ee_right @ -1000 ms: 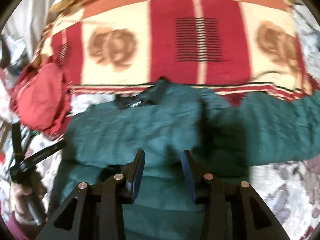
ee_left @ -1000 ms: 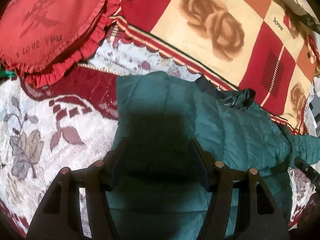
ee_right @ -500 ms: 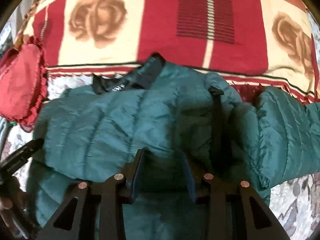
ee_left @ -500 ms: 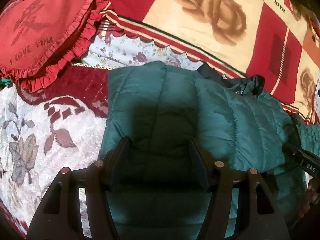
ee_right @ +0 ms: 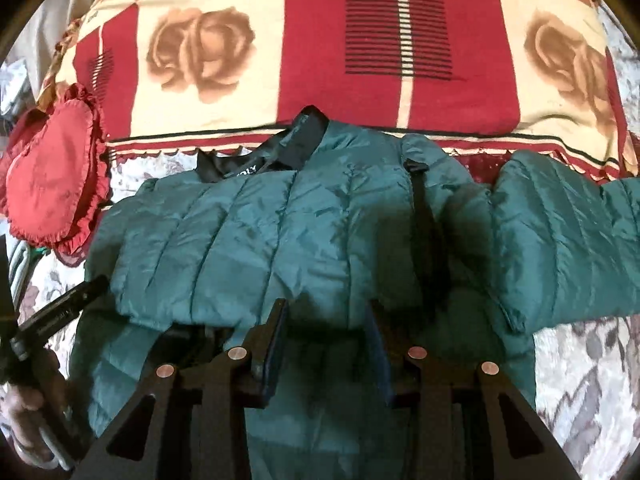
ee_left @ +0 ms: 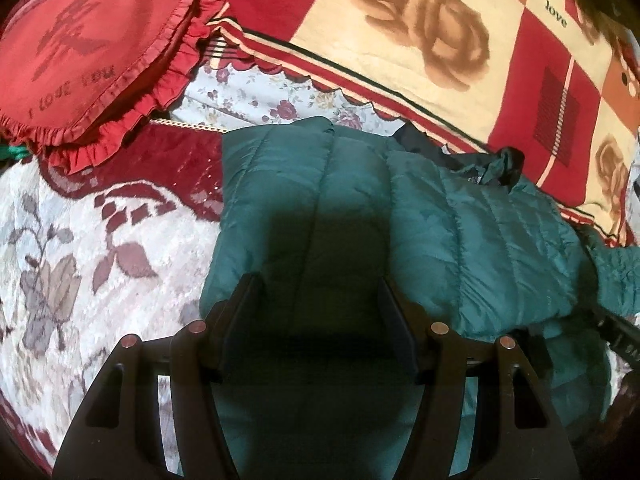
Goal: Fold large clothes
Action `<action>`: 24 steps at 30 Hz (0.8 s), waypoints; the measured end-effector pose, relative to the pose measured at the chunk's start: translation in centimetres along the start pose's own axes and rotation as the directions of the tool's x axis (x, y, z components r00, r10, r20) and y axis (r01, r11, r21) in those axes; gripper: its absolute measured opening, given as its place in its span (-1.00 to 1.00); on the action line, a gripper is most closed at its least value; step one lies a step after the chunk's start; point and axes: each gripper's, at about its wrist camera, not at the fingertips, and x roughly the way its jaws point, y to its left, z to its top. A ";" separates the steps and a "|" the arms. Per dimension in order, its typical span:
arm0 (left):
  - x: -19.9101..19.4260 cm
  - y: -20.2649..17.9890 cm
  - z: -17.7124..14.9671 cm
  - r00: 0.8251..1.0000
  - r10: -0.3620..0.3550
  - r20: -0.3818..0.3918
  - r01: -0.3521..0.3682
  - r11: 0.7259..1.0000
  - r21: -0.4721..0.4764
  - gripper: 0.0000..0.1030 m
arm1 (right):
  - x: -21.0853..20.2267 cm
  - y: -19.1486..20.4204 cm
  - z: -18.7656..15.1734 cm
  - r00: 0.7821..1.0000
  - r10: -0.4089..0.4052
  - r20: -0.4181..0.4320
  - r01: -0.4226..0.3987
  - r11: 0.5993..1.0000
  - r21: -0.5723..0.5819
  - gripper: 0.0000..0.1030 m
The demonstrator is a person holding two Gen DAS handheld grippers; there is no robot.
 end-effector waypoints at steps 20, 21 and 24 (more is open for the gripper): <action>-5.9 -2.3 -3.9 0.997 0.005 0.074 -0.009 0.999 0.051 0.20 | -6.5 1.2 -4.2 0.997 0.039 0.062 -0.037 0.999 -0.022 -0.08; -6.0 -2.5 -4.0 0.997 0.007 0.079 -0.011 0.999 0.053 0.20 | -6.7 1.3 -4.3 0.997 0.035 0.063 -0.033 0.999 -0.029 -0.07; -6.4 -3.0 -4.3 0.995 0.003 0.096 -0.008 0.998 0.057 0.20 | -7.0 1.6 -4.4 0.997 0.037 0.064 -0.034 0.999 -0.039 -0.04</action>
